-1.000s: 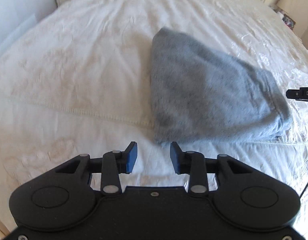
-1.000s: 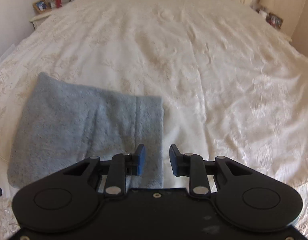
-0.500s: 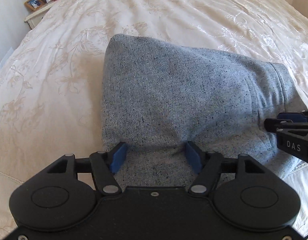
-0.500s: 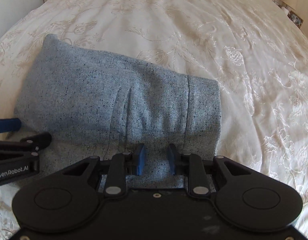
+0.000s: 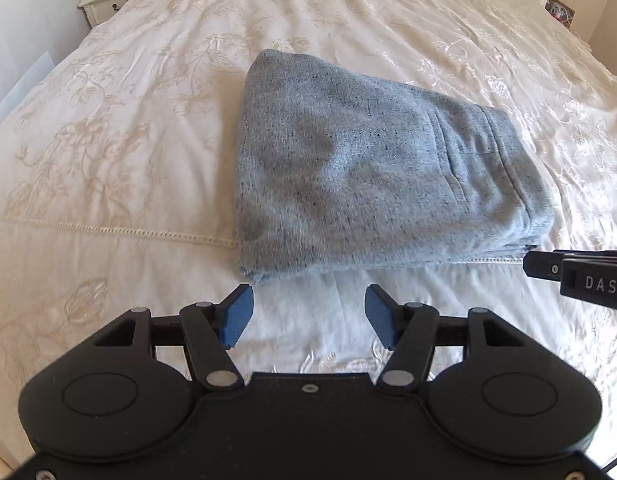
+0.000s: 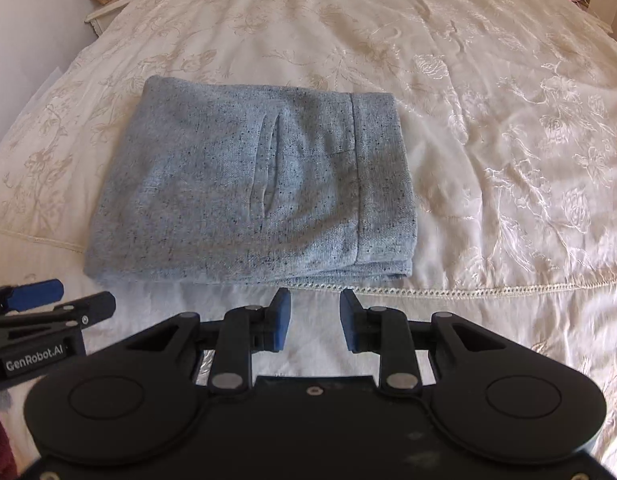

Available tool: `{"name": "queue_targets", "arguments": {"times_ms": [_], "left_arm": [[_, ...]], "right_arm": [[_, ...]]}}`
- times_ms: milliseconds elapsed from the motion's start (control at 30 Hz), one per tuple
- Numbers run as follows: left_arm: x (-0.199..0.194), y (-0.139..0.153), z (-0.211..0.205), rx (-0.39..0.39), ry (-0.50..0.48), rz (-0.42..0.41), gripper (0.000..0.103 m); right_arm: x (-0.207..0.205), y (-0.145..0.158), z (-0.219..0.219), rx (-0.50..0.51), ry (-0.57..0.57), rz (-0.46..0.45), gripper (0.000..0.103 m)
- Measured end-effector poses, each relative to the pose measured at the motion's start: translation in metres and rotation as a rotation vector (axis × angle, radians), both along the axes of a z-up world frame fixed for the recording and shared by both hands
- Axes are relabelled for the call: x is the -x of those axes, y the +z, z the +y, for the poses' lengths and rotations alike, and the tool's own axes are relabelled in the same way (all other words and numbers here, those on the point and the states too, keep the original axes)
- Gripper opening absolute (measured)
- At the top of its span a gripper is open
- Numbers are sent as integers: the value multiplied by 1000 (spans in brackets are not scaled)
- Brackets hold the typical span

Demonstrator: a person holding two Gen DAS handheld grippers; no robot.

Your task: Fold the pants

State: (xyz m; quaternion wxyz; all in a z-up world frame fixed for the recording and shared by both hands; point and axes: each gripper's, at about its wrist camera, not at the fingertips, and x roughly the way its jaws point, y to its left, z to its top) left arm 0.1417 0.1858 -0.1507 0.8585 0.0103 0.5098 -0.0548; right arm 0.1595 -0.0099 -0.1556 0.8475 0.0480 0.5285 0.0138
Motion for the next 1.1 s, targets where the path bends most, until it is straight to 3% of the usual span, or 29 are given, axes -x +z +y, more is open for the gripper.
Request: {"name": "queue_targets", "arguments": {"times_ms": [133,267,467,600,767,1100], "left_arm": [[29,27,-6,6,55,-66,65],[43,55,-20,-39,69,-128,65],[45,89,-37,-47,89,-89,64],[55,109,-44,-16,112,-108,64],[69,127,-54,-37,97,-167,65],[90,131,-59,-47,89,-168,65]], "right_arm": [[27,37,-9,-8,-28,-71,30],[49,70,-13,-23,-28,-117,35],[74,106,-13,-9,-10,-184,36],[88,122,-20,2,4,-226,36],[109,137,-26,-9,-1,-267,36],[129,148,-29,-11,-20,-289,36]]}}
